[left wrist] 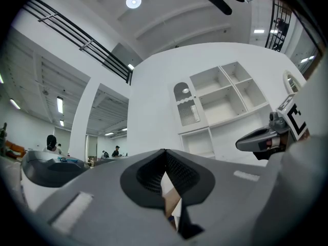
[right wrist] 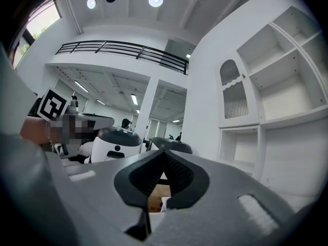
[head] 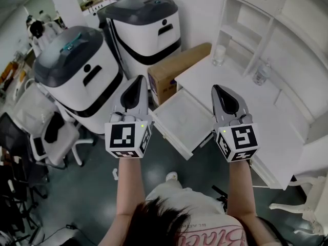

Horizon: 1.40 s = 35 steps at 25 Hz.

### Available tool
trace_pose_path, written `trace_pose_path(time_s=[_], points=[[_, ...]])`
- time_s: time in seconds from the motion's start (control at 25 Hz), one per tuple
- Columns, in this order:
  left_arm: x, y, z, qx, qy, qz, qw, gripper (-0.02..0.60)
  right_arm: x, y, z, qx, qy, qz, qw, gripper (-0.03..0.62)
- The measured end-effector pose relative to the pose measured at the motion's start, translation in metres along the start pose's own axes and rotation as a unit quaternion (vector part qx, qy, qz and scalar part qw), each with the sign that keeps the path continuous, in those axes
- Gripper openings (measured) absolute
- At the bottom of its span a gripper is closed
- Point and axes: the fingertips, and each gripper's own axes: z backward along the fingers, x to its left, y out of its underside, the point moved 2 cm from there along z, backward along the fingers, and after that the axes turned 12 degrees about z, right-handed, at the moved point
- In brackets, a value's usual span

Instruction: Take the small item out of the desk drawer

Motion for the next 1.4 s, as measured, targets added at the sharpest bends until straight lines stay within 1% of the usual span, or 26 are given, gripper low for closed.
trace_pose_path(time_s=[0.24, 0.36, 0.4, 0.56, 0.72, 0.76, 0.92, 1.04, 1.2, 1.32, 1.4], points=[[0.027, 0.006, -0.026, -0.002, 0.011, 0.005, 0.9999, 0.008, -0.006, 0.004, -0.031, 0.006, 0.032, -0.018, 0.999, 0.003], [0.037, 0.010, -0.037, -0.001, 0.015, 0.011, 0.9998, 0.008, -0.005, 0.006, -0.042, 0.011, 0.028, -0.024, 0.999, 0.013], [0.039, 0.011, -0.040, 0.000, 0.017, 0.012, 0.9998, 0.008, -0.004, 0.008, -0.046, 0.014, 0.024, -0.024, 0.999, 0.055], [0.048, 0.015, -0.049, 0.001, 0.023, 0.015, 0.9996, 0.008, -0.001, 0.012, -0.059, 0.024, 0.021, -0.023, 0.999, 0.086], [0.059, 0.018, -0.055, 0.004, 0.023, 0.022, 0.9995, 0.008, 0.003, 0.014, -0.071, 0.030, 0.014, -0.031, 0.999, 0.141], [0.061, 0.019, -0.056, 0.005, 0.023, 0.023, 0.9995, 0.008, 0.004, 0.015, -0.074, 0.031, 0.009, -0.038, 0.999, 0.162], [0.069, 0.026, -0.059, 0.012, 0.020, 0.027, 0.9994, 0.008, 0.014, 0.023, -0.083, 0.041, -0.014, -0.055, 0.998, 0.280], [0.073, 0.030, -0.060, 0.017, 0.018, 0.030, 0.9993, 0.008, 0.017, 0.028, -0.088, 0.047, -0.017, -0.061, 0.997, 0.328], [0.077, 0.035, -0.058, 0.024, 0.013, 0.032, 0.9991, 0.008, 0.018, 0.030, -0.093, 0.052, -0.017, -0.070, 0.996, 0.333], [0.079, 0.039, -0.058, 0.030, 0.010, 0.035, 0.9989, 0.008, 0.022, 0.032, -0.099, 0.056, -0.029, -0.080, 0.995, 0.330], [0.081, 0.044, -0.059, 0.036, 0.007, 0.037, 0.9986, 0.008, 0.026, 0.037, -0.105, 0.062, -0.037, -0.077, 0.994, 0.327]])
